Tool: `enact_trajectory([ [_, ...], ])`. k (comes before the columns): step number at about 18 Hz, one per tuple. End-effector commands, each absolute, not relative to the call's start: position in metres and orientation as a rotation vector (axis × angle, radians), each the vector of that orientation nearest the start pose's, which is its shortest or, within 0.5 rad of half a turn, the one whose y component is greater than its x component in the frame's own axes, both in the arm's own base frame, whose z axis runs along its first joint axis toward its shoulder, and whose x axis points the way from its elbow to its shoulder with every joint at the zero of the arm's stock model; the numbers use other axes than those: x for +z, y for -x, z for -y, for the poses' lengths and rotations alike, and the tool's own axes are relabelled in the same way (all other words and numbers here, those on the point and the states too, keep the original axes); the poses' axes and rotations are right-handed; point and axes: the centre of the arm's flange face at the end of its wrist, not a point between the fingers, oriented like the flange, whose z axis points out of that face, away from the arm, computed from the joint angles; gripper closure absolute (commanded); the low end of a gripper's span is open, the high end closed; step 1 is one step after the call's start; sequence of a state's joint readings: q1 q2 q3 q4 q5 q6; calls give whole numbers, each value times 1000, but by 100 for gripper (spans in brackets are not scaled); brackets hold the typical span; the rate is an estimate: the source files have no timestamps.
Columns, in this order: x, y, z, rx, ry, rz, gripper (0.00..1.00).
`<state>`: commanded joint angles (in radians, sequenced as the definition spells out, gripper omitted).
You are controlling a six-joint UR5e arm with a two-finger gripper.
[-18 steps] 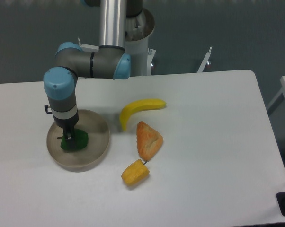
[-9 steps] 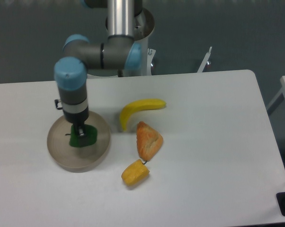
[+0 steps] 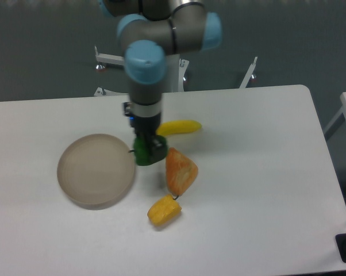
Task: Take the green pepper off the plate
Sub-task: 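Lift the green pepper off the plate and carry it away, then hold the green pepper raised beside the banana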
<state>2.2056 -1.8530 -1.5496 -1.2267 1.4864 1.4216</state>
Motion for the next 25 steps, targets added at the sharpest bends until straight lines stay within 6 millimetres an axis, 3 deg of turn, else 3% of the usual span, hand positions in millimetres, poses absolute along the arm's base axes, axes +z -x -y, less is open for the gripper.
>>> enact_trajectory([
  [4,369,307,-571,-55,2804,-1261,89],
  [7,347,327,-566,-26,2912,-1324,89],
  [10,344,345,-559,-17,2900,-1387,89],
  [15,357,352,-564,18,2866,-1385,89],
  [25,359,354,-564,-4,2834,-1351,88],
])
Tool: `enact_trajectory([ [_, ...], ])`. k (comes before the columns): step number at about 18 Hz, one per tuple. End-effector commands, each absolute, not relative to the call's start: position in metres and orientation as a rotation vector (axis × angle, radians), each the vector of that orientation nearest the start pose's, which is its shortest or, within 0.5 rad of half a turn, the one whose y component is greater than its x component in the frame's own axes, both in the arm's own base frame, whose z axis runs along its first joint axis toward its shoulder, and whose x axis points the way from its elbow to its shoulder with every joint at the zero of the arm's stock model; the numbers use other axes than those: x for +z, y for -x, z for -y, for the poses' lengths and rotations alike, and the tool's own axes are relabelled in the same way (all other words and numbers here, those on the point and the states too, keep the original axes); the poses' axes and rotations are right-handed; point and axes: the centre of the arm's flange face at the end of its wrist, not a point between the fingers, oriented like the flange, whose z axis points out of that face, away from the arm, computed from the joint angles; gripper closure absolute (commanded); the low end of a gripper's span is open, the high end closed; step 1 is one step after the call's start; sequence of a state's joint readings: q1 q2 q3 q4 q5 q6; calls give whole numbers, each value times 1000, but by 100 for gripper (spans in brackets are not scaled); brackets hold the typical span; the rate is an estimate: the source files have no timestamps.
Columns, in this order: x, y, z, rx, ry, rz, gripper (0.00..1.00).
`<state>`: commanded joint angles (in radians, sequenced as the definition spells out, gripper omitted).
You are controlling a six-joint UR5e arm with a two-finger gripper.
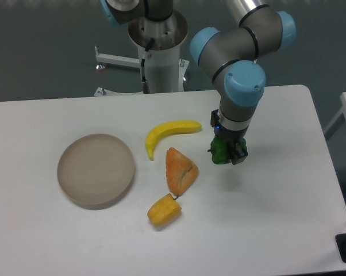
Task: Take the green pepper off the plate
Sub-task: 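Hold the green pepper raised beside the banana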
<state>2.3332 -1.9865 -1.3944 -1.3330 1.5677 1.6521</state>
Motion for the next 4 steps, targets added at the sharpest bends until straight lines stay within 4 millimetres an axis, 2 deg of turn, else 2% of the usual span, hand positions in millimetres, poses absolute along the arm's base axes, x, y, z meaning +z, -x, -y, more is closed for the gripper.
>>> enact_trajectory([
  [4,361,360,-559,-7,2829,-1328,88],
])
